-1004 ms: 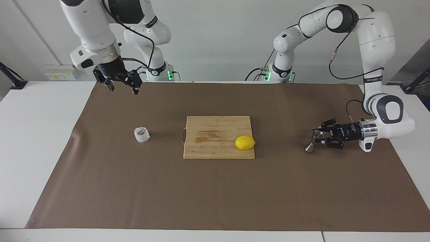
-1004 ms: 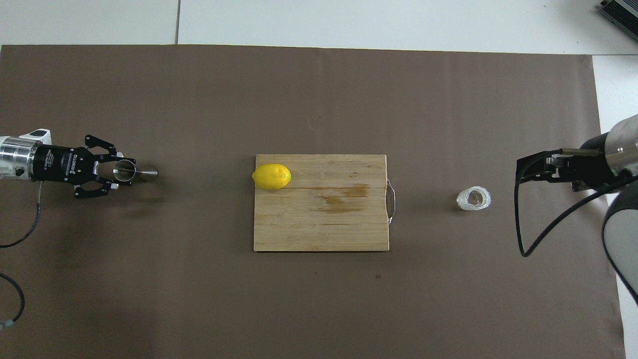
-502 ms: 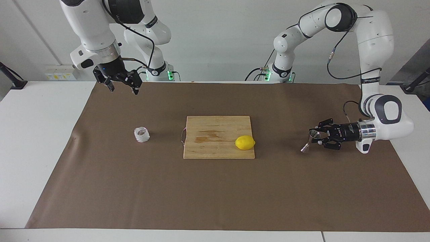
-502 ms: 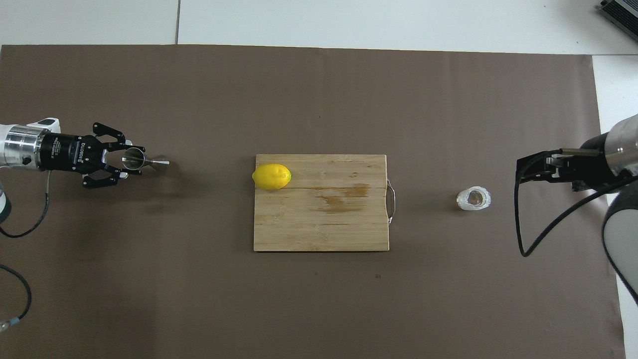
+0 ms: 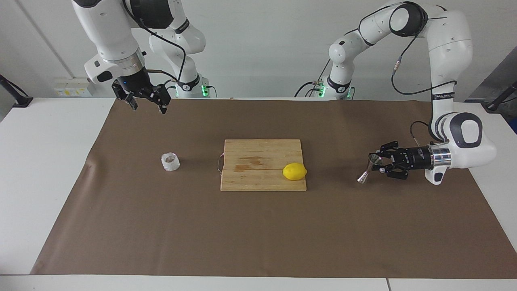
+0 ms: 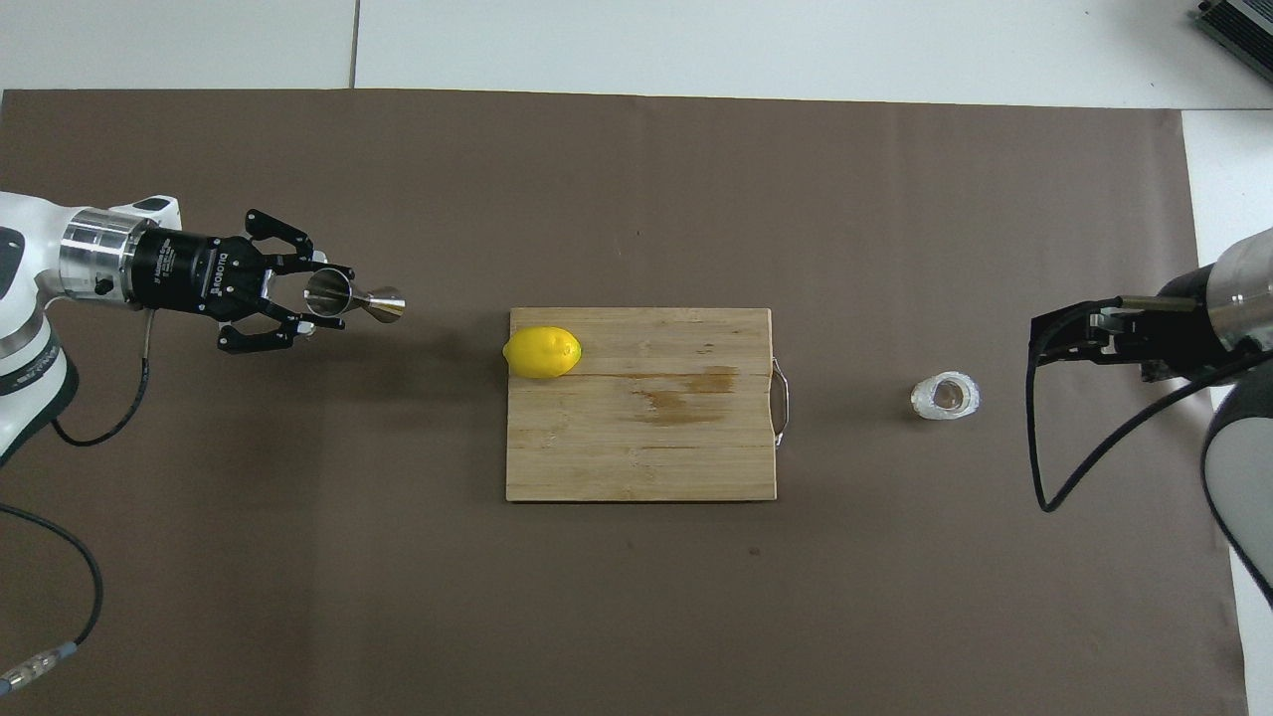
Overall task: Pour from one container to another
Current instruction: 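Carry the steel cup with the left gripper onto the wooden board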
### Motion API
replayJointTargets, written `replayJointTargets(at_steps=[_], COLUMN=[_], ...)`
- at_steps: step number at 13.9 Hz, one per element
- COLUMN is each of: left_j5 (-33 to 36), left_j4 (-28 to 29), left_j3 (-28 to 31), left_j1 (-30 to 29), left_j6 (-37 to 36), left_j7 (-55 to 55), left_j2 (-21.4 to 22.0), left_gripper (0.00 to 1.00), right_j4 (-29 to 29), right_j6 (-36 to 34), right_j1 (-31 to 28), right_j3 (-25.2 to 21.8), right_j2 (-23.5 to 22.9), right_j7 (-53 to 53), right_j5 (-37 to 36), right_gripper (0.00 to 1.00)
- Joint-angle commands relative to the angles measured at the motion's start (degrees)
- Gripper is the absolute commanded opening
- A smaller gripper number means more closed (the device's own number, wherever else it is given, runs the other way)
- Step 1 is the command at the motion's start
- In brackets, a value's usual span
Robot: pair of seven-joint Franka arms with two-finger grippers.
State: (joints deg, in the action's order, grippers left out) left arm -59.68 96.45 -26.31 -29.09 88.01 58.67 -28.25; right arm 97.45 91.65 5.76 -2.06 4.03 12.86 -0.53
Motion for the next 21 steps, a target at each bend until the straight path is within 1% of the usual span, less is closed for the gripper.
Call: replayJointTargets(at_steps=[1, 4, 6, 14, 18, 21], left_j5=[-3.2, -6.1, -8.6, -25.7, -30.8, -31.9], left_j4=[2.4, 3.9, 5.4, 10.5, 11.6, 11.9], left_j3=[1.2, 1.2, 1.2, 1.1, 1.1, 1.1], left_j1=[3.9, 8.8, 13.2, 31.1, 36.5, 38.6], left_j6=[1.6, 8.1, 13.0, 36.8, 44.3, 48.5], left_j7=[2.4, 5.5, 7.2, 7.2, 6.5, 3.7], left_j2=[3.1, 4.9, 5.5, 5.8, 5.3, 5.1], left_gripper=[0.00, 0.00, 0.00, 0.00, 0.00, 0.00], right_j4=[0.6, 0.6, 0.6, 0.6, 0.6, 0.6], right_j6=[-0.3, -0.3, -0.3, -0.3, -0.3, -0.3], right_j1=[-0.2, -0.2, -0.2, -0.2, -0.2, -0.2], right_j3=[-0.3, -0.3, -0.3, -0.3, -0.3, -0.3], right_j2=[0.9, 0.9, 0.9, 0.9, 0.9, 0.9], right_j7=[-0.8, -0.8, -0.8, -0.8, -0.8, -0.8], right_j5=[1.6, 1.6, 1.6, 1.6, 1.6, 1.6], right_gripper=[1.00, 1.00, 1.00, 1.00, 1.00, 1.00])
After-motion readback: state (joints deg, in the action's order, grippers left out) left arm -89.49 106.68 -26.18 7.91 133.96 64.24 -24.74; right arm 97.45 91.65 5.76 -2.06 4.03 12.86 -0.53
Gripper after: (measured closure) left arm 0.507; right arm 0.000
